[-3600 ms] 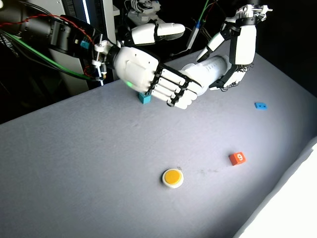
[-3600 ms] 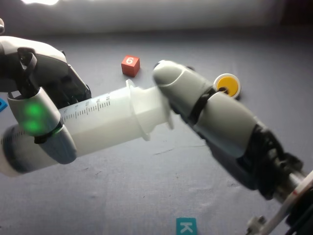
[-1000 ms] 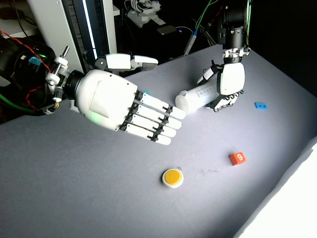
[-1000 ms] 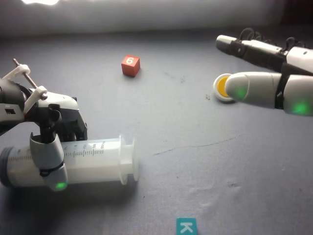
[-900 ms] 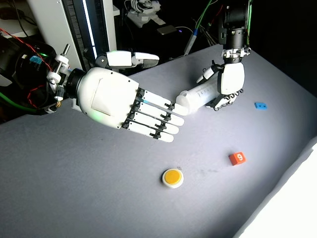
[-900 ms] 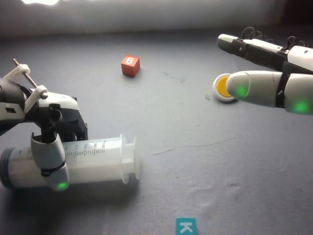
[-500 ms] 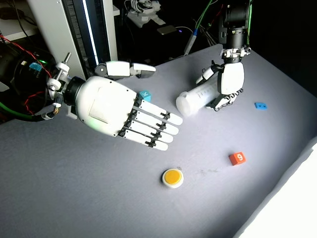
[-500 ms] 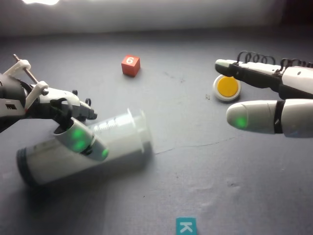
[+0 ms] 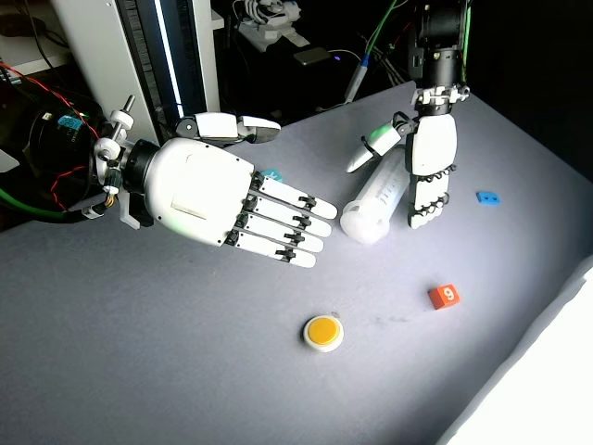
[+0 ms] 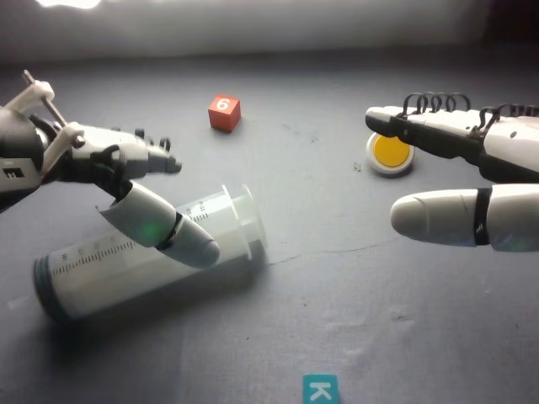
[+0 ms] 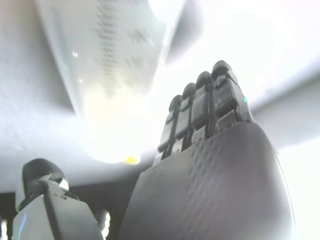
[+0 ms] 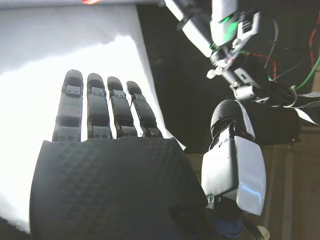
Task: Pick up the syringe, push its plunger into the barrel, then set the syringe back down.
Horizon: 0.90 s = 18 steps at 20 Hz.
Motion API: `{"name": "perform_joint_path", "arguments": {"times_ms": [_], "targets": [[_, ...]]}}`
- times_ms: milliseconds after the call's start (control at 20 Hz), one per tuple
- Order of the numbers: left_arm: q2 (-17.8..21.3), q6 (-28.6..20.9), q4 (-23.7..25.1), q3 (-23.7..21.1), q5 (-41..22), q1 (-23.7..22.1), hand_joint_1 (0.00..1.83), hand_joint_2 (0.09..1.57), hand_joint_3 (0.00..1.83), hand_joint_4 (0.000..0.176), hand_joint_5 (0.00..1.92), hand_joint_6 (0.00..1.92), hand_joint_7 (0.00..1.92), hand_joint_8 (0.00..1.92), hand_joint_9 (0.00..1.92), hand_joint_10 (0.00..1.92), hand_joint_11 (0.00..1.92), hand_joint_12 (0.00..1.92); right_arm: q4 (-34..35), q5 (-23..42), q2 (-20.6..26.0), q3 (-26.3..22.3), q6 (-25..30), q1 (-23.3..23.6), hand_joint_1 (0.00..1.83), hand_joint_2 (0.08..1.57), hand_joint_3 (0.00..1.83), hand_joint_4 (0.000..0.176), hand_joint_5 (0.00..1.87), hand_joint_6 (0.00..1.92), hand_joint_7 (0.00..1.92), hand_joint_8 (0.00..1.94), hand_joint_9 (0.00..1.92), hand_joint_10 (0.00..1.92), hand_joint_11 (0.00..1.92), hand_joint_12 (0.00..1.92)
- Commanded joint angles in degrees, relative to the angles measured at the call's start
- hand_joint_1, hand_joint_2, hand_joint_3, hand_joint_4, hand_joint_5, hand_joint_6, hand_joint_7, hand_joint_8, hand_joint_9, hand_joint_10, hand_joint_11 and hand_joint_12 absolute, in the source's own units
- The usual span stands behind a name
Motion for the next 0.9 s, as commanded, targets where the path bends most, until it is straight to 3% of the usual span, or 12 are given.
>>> {"name": "perform_joint_path", "arguments": {"times_ms": [0, 50, 300, 350, 500, 550, 600, 650, 700, 750, 800, 850], "targets": [[0.8, -0.2, 3.8, -0.2, -7.4, -1.2, 0.42, 0.8, 0.0, 0.0, 0.0, 0.0, 0.0, 0.0, 0.0, 0.0, 0.0, 0.0, 0.1, 7.1, 0.1, 0.0, 0.0, 0.4, 0.0, 1.05, 0.0, 0.0, 0.0, 0.0, 0.0, 0.0, 0.0, 0.0, 0.0, 0.0], [1.2, -0.2, 5.7, -0.4, -9.8, -1.6, 0.41, 0.8, 0.0, 0.0, 0.0, 0.0, 0.0, 0.0, 0.0, 0.0, 0.0, 0.0, 0.1, 7.1, 0.1, 0.0, 0.0, 0.4, 0.0, 1.05, 0.0, 0.0, 0.0, 0.0, 0.0, 0.0, 0.0, 0.0, 0.0, 0.0], [5.5, -0.1, 20.8, 0.6, -35.3, -2.1, 0.45, 0.82, 0.0, 0.0, 0.0, 0.0, 0.0, 0.0, 0.0, 0.0, 0.0, 0.0, 3.0, 5.1, -0.1, 0.1, 0.0, 2.6, 0.0, 1.06, 0.0, 0.0, 0.0, 0.0, 0.0, 0.0, 0.0, 0.0, 0.0, 0.0], [5.9, 0.0, 21.7, 1.0, -38.0, -2.0, 0.45, 0.82, 0.0, 0.0, 0.0, 0.0, 0.0, 0.0, 0.0, 0.0, 0.0, 0.0, 3.3, 4.7, -0.1, 0.1, 0.0, 2.9, 0.0, 1.06, 0.0, 0.0, 0.0, 0.0, 0.0, 0.0, 0.0, 0.0, 0.0, 0.0], [7.6, 0.5, 26.9, 3.6, -54.8, -1.1, 0.45, 0.85, 0.02, 0.0, 0.0, 0.0, 0.0, 0.0, 0.0, 0.0, 0.01, 0.0, 3.8, 4.0, -0.3, 0.1, -0.1, 3.7, 0.0, 1.06, 0.0, 0.0, 0.0, 0.0, 0.0, 0.0, 0.0, 0.0, 0.0, 0.0], [8.3, 0.5, 28.3, 4.1, -59.1, -0.9, 0.38, 0.88, 0.01, 0.0, 0.06, 0.0, 0.09, 0.0, 0.08, 0.02, 0.04, 0.04, 3.8, 3.3, -0.2, 0.1, -0.1, 4.1, 0.0, 1.05, 0.0, 0.0, 0.0, 0.0, 0.0, 0.0, 0.0, 0.0, 0.0, 0.0], [9.5, 0.6, 29.6, 4.2, -64.3, -0.8, 0.34, 0.92, 0.0, 0.0, 0.22, 0.01, 0.3, 0.02, 0.23, 0.12, 0.01, 0.46, 4.1, 1.7, -0.2, 0.1, -0.1, 5.1, 0.0, 1.06, 0.0, 0.0, 0.05, 0.0, 0.07, 0.01, 0.04, 0.01, 0.0, 0.0], [10.2, 0.7, 29.6, 4.1, -66.7, -0.8, 0.37, 0.91, 0.0, 0.0, 0.33, 0.14, 0.37, 0.34, 0.11, 0.98, 0.0, 1.06, 4.6, 0.9, -0.2, 0.1, -0.1, 5.5, 0.0, 1.07, 0.01, 0.0, 0.16, 0.04, 0.28, 0.02, 0.24, 0.01, 0.0, 0.35], [11.4, 0.8, 29.7, 3.6, -69.6, -0.7, 0.46, 0.93, 0.0, 0.0, 0.09, 1.56, 0.08, 1.6, 0.07, 1.73, 0.05, 1.75, 5.1, 0.5, -0.2, 0.1, -0.1, 5.8, 0.0, 1.09, 0.01, 0.0, 0.32, 0.59, 0.37, 0.91, 0.26, 1.12, 0.0, 1.32], [12.7, 1.0, 29.8, 3.1, -72.6, -0.6, 0.4, 0.96, 0.0, 0.0, 0.28, 1.91, 0.3, 1.91, 0.26, 1.91, 0.28, 1.91, 5.1, 0.5, -0.2, 0.1, -0.1, 6.0, 0.01, 1.08, 0.0, 0.0, 0.11, 1.8, 0.21, 1.9, 0.18, 1.89, 0.02, 1.9], [13.8, 1.0, 29.8, 2.6, -74.5, -0.6, 0.26, 1.09, 0.02, 0.0, 1.32, 1.92, 1.41, 1.92, 1.41, 1.92, 1.34, 1.92, 5.1, 0.5, -0.2, 0.1, -0.1, 6.0, 0.05, 0.98, 0.0, 0.0, 0.56, 1.9, 0.65, 1.93, 0.58, 1.91, 0.48, 1.92], [14.9, 1.0, 30.0, 2.2, -76.2, -0.6, 0.26, 1.09, 0.02, 0.0, 1.32, 1.92, 1.41, 1.92, 1.41, 1.92, 1.34, 1.92, 5.1, 0.5, -0.2, 0.1, -0.1, 6.1, 0.05, 0.98, 0.0, 0.0, 0.56, 1.9, 0.65, 1.93, 0.58, 1.91, 0.48, 1.92]]}}
